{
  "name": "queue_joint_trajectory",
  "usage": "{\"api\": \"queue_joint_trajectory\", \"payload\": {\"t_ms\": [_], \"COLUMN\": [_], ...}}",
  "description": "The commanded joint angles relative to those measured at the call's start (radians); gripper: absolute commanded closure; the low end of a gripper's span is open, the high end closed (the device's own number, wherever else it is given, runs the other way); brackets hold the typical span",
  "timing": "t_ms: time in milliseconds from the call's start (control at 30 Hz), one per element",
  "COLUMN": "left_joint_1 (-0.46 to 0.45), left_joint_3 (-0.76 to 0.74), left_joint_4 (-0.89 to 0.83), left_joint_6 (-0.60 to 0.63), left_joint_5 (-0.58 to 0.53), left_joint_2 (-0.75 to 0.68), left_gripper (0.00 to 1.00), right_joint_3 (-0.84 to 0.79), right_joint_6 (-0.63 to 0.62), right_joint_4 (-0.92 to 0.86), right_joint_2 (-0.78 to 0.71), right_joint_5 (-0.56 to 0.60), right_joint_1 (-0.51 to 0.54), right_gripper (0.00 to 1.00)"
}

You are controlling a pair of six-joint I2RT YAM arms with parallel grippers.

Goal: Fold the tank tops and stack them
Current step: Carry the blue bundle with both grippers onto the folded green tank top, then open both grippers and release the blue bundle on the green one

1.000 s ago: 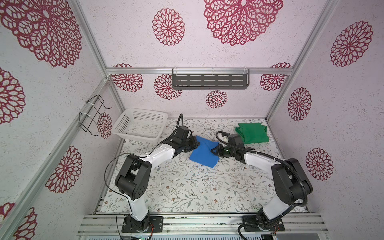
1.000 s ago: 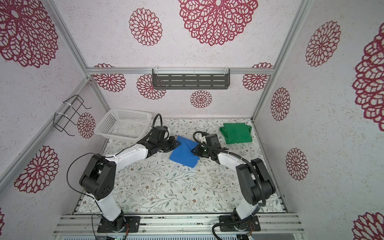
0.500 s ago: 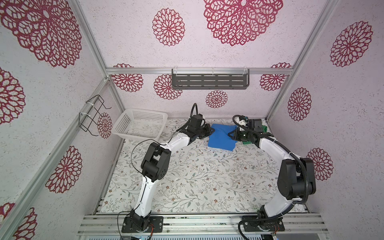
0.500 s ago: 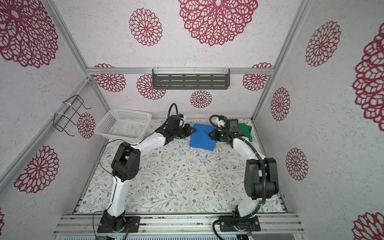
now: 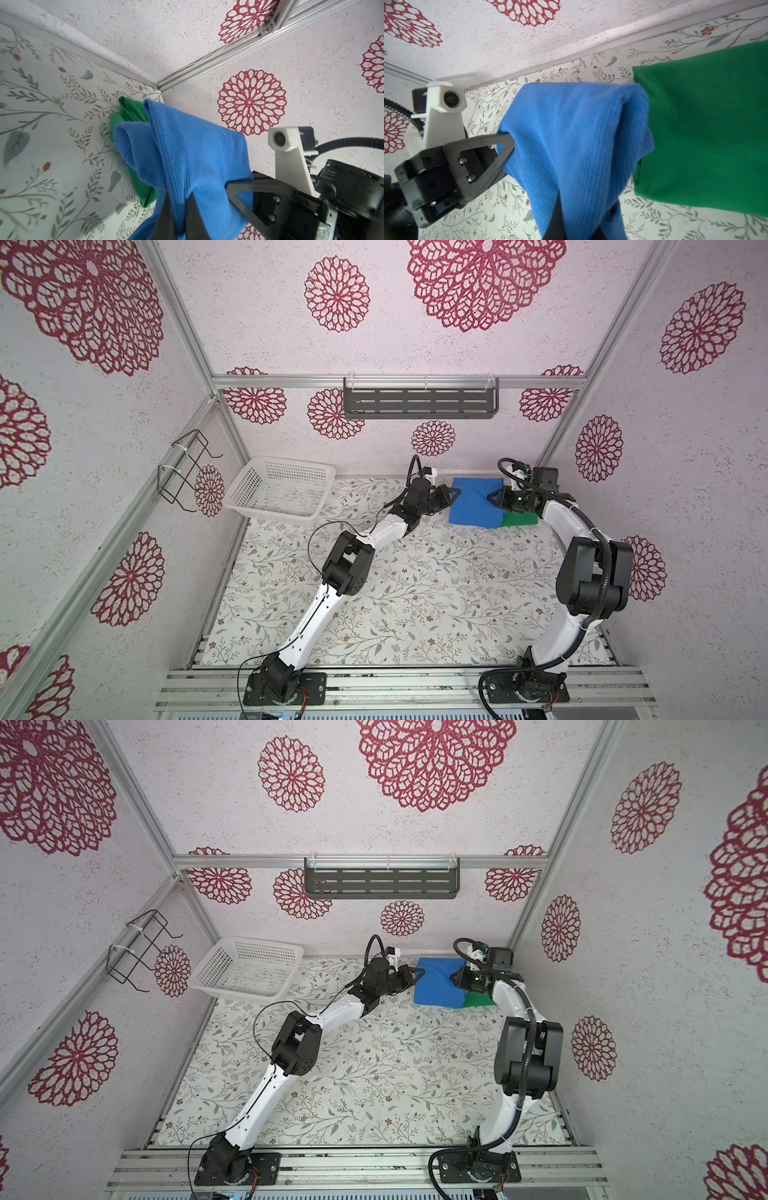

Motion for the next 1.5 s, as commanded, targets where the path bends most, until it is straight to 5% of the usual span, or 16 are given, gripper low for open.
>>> {"api": "queue_joint_trajectory", "payload": {"t_ms": [0,133,267,367,567,733,833,967,1133,1467], "left_joint_1": [-0.01,-0.012,0.006,0.024,0.073,0.101,0.116,0.147,0.207,0.371], "left_joint_3": [0.111,0.169,0.113,-0.152,-0.654,-0.853,-0.923,-0.994,-1.102,-1.311], "left_joint_4": [0.067,0.072,0.098,0.238,0.387,0.317,0.205,-0.062,-0.298,-0.592], "left_joint_6": [0.002,0.016,0.025,0.009,0.06,0.148,0.212,0.373,0.534,0.681], "left_joint_5": [-0.063,-0.112,-0.079,-0.084,-0.14,-0.164,-0.169,-0.24,-0.398,-0.676], "left_joint_2": [0.031,0.057,0.018,-0.125,-0.472,-0.695,-0.836,-1.017,-1.256,-1.656], "left_gripper": [1.0,1.0,0.23,0.02,0.02,0.02,0.02,0.03,0.03,0.03], "right_joint_3": [0.084,0.184,0.31,0.429,0.574,0.613,0.626,0.493,0.164,-0.354], "right_joint_6": [-0.035,-0.053,-0.068,-0.095,-0.165,-0.16,-0.167,-0.133,-0.072,-0.082], "right_joint_4": [0.002,-0.045,-0.104,-0.174,-0.282,-0.251,-0.253,-0.133,0.129,0.311], "right_joint_2": [0.02,0.081,0.168,0.273,0.458,0.545,0.551,0.422,0.166,-0.213], "right_joint_5": [-0.042,-0.064,-0.114,-0.16,-0.175,-0.147,-0.096,-0.041,0.075,0.385], "right_joint_1": [-0.045,-0.089,-0.139,-0.164,-0.204,-0.219,-0.224,-0.228,-0.214,-0.124], "right_gripper": [1.0,1.0,1.0,1.0,1.0,1.0,0.66,0.01,0.01,0.01]}}
